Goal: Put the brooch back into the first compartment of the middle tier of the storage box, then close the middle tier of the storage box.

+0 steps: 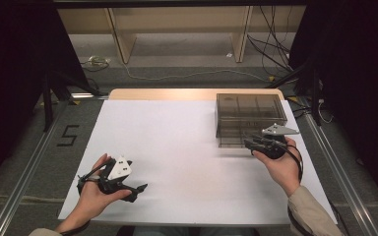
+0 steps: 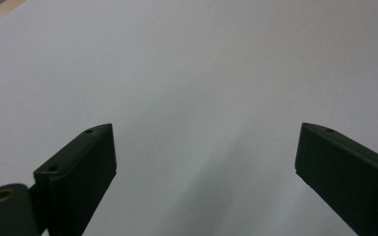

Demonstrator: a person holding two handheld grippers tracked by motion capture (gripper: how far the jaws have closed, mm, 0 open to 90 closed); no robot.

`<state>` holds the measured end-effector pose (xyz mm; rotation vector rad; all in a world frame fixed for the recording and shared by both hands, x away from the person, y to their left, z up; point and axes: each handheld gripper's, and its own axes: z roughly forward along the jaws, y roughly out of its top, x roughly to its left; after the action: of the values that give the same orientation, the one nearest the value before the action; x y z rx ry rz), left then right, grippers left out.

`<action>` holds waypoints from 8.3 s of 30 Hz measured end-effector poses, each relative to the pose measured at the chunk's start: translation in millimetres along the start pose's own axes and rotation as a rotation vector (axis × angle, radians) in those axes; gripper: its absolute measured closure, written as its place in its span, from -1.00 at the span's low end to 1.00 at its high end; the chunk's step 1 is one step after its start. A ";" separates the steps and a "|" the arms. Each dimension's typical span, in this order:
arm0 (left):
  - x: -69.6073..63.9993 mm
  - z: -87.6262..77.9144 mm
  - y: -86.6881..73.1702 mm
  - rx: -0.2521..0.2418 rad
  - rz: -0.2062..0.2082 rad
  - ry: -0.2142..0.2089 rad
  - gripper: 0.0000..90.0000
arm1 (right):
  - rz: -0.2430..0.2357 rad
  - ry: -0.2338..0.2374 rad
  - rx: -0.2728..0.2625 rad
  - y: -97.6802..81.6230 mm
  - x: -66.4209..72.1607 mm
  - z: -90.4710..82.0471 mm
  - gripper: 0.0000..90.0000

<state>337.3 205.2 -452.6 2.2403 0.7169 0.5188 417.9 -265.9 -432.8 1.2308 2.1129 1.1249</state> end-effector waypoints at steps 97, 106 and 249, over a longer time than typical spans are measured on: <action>-0.1 2.5 2.1 0.006 -0.006 0.000 -0.80 | -0.020 -0.111 0.125 -21.3 -27.8 6.0 1.00; -0.3 2.9 2.1 0.007 -0.007 -0.001 -0.80 | -0.016 -0.119 0.118 -19.6 -29.3 7.1 1.00; -1.0 2.1 2.2 0.006 -0.007 0.001 -0.80 | -0.032 -0.042 0.054 -16.2 -4.4 3.9 0.24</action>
<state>338.4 202.2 -452.5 2.2419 0.7275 0.5149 414.8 -272.5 -448.4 1.2291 2.1366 1.0260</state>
